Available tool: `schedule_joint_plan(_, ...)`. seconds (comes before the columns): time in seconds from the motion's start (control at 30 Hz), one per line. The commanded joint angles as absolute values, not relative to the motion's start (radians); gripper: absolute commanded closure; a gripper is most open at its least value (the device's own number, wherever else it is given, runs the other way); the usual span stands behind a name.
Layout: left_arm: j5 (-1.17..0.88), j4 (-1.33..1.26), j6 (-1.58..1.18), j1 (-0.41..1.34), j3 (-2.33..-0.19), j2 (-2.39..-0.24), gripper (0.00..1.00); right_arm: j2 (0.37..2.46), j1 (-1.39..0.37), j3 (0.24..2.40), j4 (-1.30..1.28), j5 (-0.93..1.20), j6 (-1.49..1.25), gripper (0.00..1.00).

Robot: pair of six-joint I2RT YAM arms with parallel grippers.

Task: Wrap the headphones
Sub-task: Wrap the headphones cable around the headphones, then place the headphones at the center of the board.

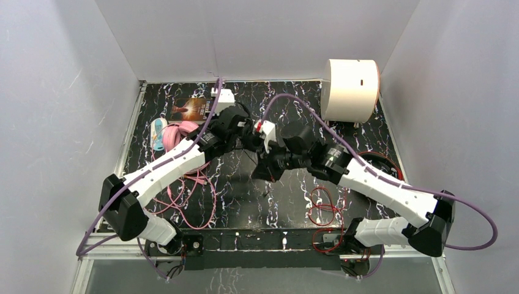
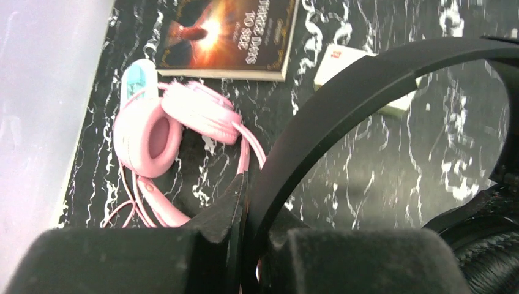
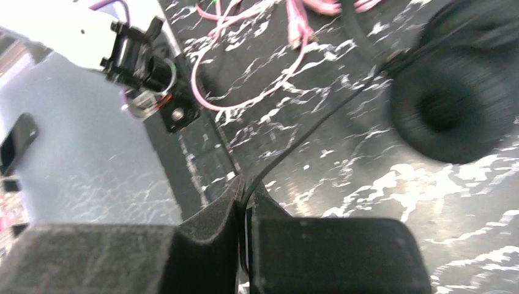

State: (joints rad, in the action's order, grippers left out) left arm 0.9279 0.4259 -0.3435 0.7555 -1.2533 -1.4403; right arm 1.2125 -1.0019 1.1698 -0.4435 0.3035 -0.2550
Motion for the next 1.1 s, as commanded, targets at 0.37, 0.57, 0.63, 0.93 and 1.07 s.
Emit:
schedule_joint_plan(0.37,0.196,0.471,-0.119,0.772,-1.124,-1.123,1.00,1.315,-0.965,1.471,-0.678,-0.043,0.145,0.81)
schedule_joint_plan(0.57,0.054,0.487,-0.163,0.772,-1.107,-1.048,1.00,1.312,-0.832,1.410,-0.586,0.168,0.143,0.81)
schedule_joint_plan(0.63,0.038,0.477,-0.202,0.772,-1.087,-1.017,1.00,1.296,-0.789,1.365,-0.555,0.223,0.126,0.81)
schedule_joint_plan(0.93,0.079,0.431,-0.493,0.770,-1.037,-0.996,1.00,1.216,-0.757,1.131,-0.387,0.418,-0.041,0.76)
schedule_joint_plan(1.07,0.135,0.436,-0.602,0.770,-1.039,-1.020,1.00,1.188,-0.757,1.021,-0.272,0.469,-0.146,0.79)
